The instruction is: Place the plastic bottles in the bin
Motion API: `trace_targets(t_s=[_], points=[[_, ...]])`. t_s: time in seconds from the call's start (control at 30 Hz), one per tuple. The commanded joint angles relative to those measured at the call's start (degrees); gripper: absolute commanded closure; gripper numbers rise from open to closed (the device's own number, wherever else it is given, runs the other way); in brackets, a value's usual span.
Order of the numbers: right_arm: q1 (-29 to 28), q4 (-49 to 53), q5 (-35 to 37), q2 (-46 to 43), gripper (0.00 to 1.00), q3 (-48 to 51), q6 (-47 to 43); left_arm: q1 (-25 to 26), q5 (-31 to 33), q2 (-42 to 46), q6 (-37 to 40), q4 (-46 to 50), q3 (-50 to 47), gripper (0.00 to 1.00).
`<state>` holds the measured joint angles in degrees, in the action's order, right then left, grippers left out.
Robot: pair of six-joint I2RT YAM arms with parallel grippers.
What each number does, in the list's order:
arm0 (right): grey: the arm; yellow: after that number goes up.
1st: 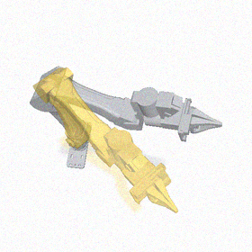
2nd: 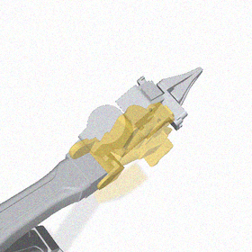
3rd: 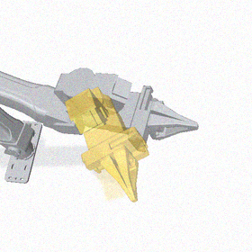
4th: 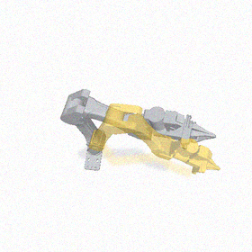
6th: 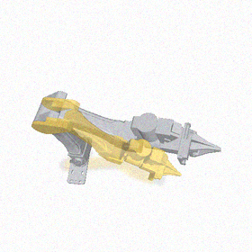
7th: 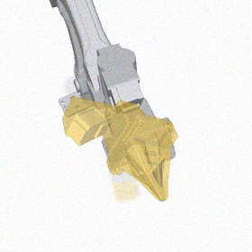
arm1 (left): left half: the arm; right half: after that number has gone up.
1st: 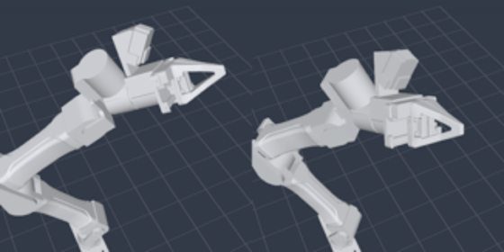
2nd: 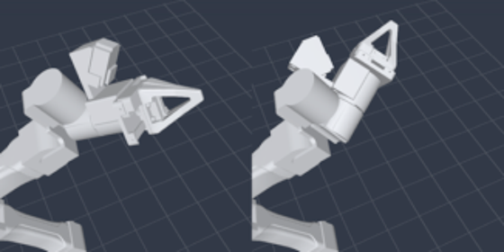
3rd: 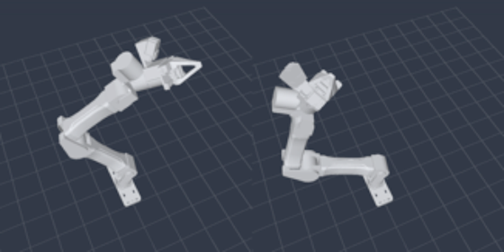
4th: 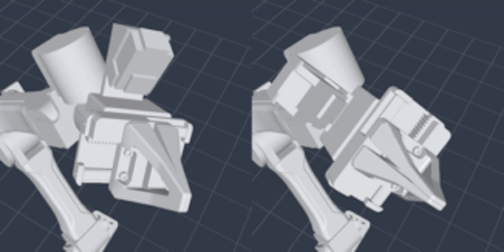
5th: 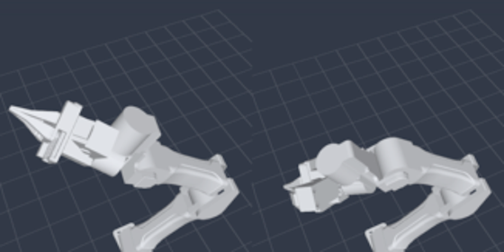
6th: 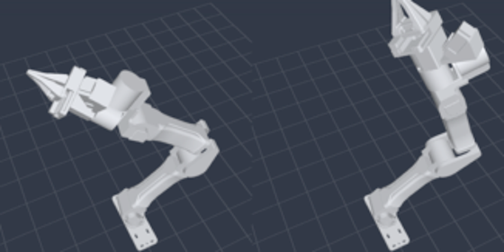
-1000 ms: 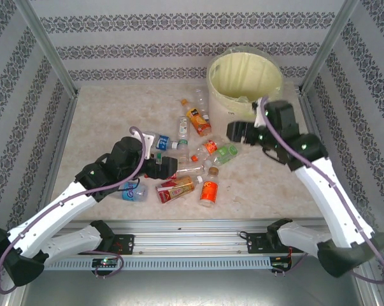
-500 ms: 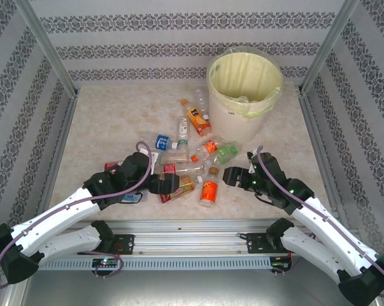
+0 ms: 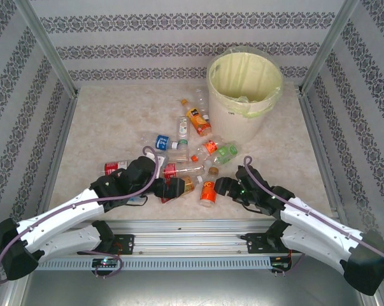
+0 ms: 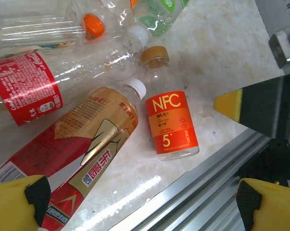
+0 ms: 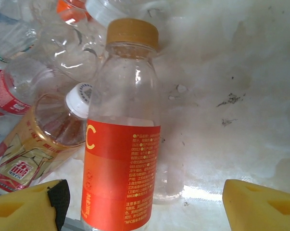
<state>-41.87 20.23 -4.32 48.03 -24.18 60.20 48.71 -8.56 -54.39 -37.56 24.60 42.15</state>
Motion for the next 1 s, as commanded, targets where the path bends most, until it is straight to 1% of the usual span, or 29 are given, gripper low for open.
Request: trace_targets(t_s=[0.0,0.27,0.7,0.8,0.97], points=[[-1.1,-4.1,0.7,1.4,0.17,0.3,2.6,0.8,-0.7,0.1,0.8,-3.1,-0.4,0.0],[-3.9,-8.0,-0.6,8.7,0.17,-1.3,3.8,0.8,-0.6,0.7,-0.6,-5.3,-1.7,0.0],[-9.3,-11.8,2.2,18.9,0.18,-4.7,5.3,0.9,-0.2,0.6,-0.7,-6.2,-2.1,0.0],[-10.2,-11.1,4.2,20.5,0.2,-5.7,6.0,0.9,1.3,0.9,-0.5,-6.4,-2.3,0.0],[-10.6,-11.3,6.5,20.7,0.25,-4.9,7.0,0.9,2.1,0.4,-1.3,-7.5,-2.2,0.0]])
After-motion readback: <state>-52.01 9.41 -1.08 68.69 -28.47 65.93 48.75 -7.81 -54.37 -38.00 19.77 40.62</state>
